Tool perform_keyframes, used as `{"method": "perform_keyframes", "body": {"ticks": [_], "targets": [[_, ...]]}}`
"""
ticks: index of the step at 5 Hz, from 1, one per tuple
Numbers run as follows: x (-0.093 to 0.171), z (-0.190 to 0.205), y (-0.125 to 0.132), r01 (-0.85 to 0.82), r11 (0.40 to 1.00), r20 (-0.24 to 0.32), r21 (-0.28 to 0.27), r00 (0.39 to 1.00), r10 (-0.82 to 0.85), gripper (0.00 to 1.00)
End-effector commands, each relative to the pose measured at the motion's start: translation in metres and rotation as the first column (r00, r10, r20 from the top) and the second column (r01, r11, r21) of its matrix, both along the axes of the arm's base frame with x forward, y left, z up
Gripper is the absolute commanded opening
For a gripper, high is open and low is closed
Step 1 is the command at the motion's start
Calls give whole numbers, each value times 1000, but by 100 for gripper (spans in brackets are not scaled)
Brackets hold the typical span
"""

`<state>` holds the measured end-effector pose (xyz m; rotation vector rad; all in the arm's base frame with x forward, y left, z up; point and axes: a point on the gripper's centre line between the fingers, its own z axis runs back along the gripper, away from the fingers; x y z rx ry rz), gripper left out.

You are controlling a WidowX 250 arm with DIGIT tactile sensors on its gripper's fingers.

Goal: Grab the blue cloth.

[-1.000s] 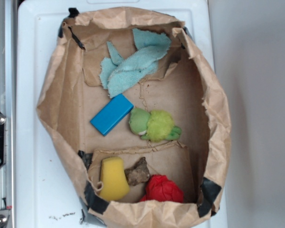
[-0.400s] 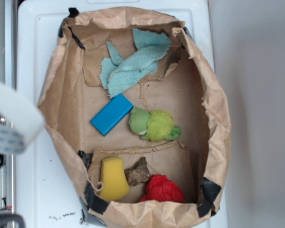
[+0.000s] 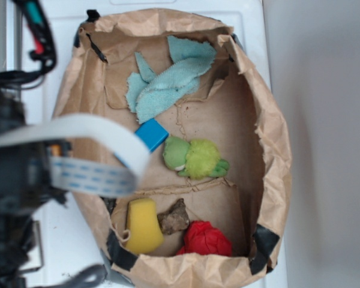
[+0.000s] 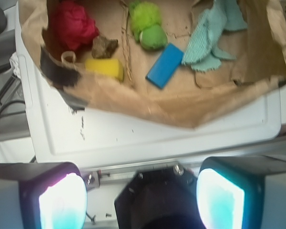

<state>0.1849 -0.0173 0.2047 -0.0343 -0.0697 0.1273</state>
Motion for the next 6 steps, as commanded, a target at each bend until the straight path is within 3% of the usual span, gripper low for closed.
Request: {"method": "perform_keyframes", "body": {"ticks": [1,3,4,5,6], "targets": [[35,2,4,-64,998,65,-23,996,65,100],[68,-17,18,-297,953,100,-67,948,302,100],[77,-28,28,-452,889,113,-71,882,458,100],[78,-32,39,-651,752,200,-100,727,656,100],[74,-34,46,-815,571,218,-102,542,812,100]]}}
